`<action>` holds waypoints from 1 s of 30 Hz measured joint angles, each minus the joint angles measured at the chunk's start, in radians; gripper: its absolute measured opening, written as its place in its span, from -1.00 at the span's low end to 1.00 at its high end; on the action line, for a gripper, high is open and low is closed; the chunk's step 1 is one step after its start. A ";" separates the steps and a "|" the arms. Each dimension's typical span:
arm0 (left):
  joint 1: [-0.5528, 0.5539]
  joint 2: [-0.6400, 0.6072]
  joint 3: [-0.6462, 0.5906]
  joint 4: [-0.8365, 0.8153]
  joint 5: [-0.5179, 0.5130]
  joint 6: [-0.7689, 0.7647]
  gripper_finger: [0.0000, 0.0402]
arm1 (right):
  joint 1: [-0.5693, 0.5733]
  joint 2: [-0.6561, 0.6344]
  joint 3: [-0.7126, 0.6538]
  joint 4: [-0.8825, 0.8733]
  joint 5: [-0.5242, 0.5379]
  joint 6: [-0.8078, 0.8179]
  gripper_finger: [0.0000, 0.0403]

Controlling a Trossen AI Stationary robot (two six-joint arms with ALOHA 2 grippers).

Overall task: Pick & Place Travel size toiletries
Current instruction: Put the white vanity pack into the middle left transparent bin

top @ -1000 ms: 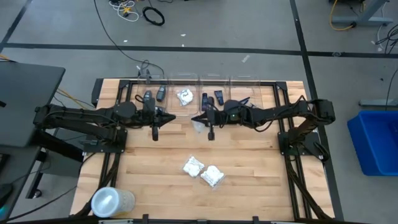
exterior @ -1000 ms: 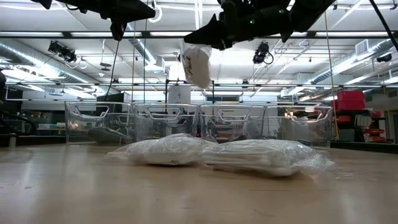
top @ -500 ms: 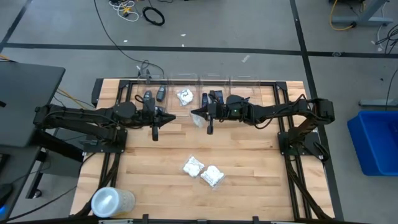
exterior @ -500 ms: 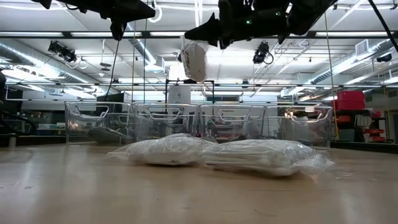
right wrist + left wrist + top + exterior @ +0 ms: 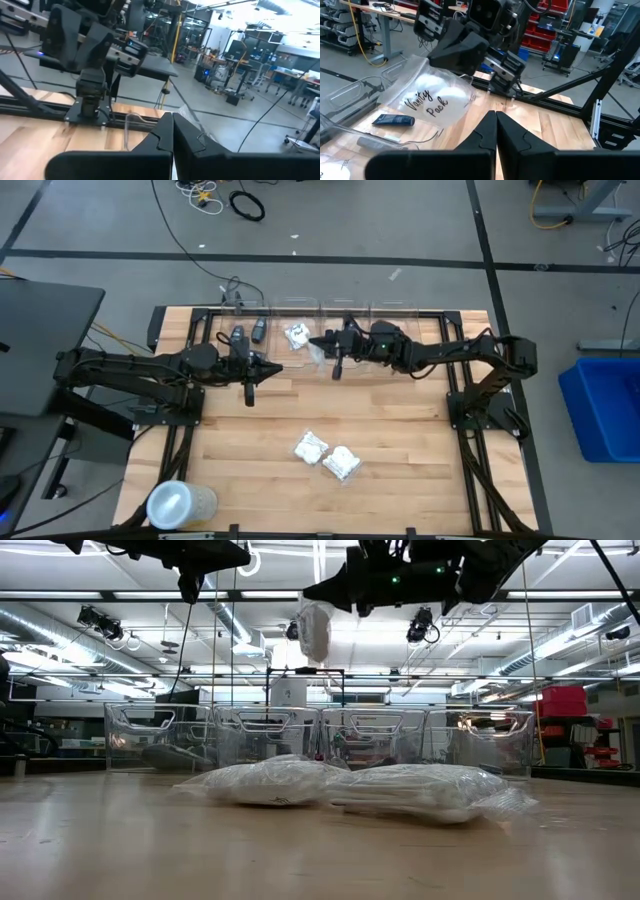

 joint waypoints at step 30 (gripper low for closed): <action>0.000 0.000 0.000 -0.001 -0.025 -0.028 -0.97 | -0.103 0.091 0.040 0.134 0.000 0.160 -1.00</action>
